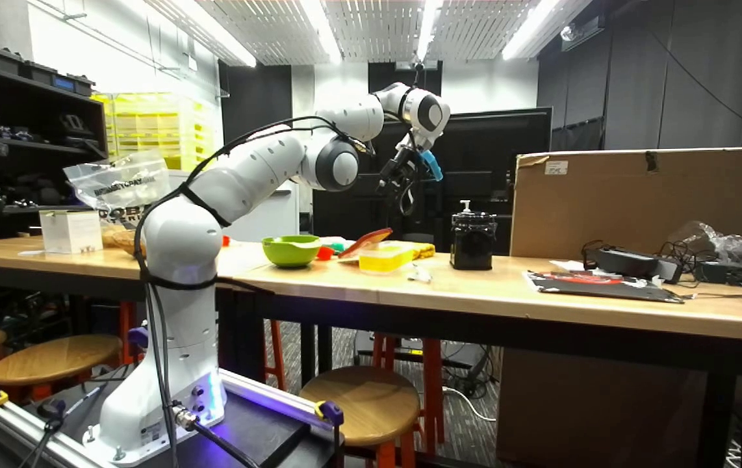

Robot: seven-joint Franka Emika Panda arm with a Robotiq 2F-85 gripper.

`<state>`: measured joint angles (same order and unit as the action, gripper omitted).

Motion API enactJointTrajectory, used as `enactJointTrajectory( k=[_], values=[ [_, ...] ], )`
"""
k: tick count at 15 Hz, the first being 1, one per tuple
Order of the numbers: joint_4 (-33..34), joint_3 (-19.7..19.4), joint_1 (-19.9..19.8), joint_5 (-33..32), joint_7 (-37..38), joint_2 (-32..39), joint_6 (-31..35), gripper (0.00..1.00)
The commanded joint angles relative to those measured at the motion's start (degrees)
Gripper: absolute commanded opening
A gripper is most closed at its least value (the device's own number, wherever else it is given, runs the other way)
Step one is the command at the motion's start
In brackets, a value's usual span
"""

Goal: Put the lid on the yellow lunch box

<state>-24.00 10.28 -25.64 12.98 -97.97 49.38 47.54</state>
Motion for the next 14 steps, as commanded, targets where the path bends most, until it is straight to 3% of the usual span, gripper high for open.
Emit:
enactJointTrajectory(
  k=[1,14],
  values=[
    [-1.2,-0.5,0.2,-1.3,-0.6,-2.0,2.4,1.00],
    [-1.3,-1.1,1.0,-4.9,-1.3,-4.2,6.0,1.00]
  ],
)
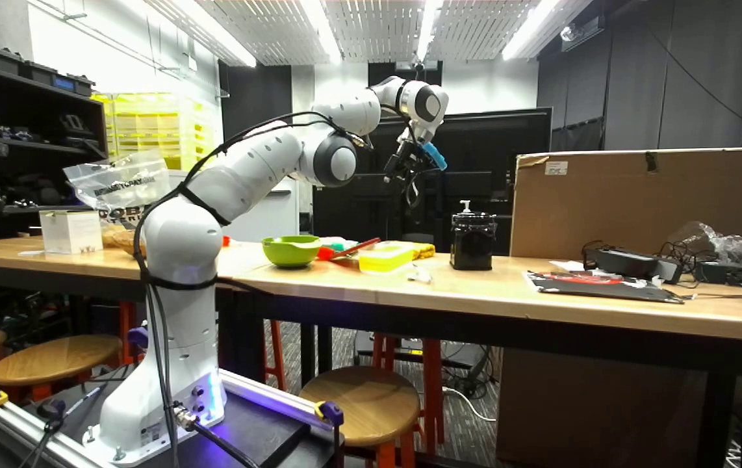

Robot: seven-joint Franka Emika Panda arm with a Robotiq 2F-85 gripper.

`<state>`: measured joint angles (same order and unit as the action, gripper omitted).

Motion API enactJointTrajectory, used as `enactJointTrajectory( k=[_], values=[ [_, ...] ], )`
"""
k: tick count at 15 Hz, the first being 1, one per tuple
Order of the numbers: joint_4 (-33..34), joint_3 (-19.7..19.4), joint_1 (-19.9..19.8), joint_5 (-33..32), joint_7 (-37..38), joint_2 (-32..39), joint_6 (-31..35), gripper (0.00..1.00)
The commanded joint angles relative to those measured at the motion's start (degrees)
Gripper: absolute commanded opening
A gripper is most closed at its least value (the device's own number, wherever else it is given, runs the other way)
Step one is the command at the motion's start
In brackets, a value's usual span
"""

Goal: Put the lid on the yellow lunch box

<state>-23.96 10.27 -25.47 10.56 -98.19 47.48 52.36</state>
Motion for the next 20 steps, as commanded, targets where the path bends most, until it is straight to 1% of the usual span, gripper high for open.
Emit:
enactJointTrajectory(
  k=[1,5,8,16,18,19,20],
  values=[
    [-1.4,-1.3,1.1,-3.5,-1.5,-2.6,1.4,1.00],
    [-1.2,-1.5,2.0,-7.7,-2.6,-3.4,2.6,1.00],
    [-0.6,-1.2,2.4,-9.4,-3.8,-3.6,4.1,1.00],
    [1.6,-0.8,3.3,-11.1,-7.5,-3.2,10.8,1.00],
    [1.8,-0.8,3.4,-11.1,-8.1,-2.8,11.7,1.00],
    [1.0,-0.3,2.7,-9.8,-6.6,-2.7,10.8,1.00],
    [1.0,-0.3,2.8,-9.8,-6.9,-2.6,11.1,1.00]
  ],
)
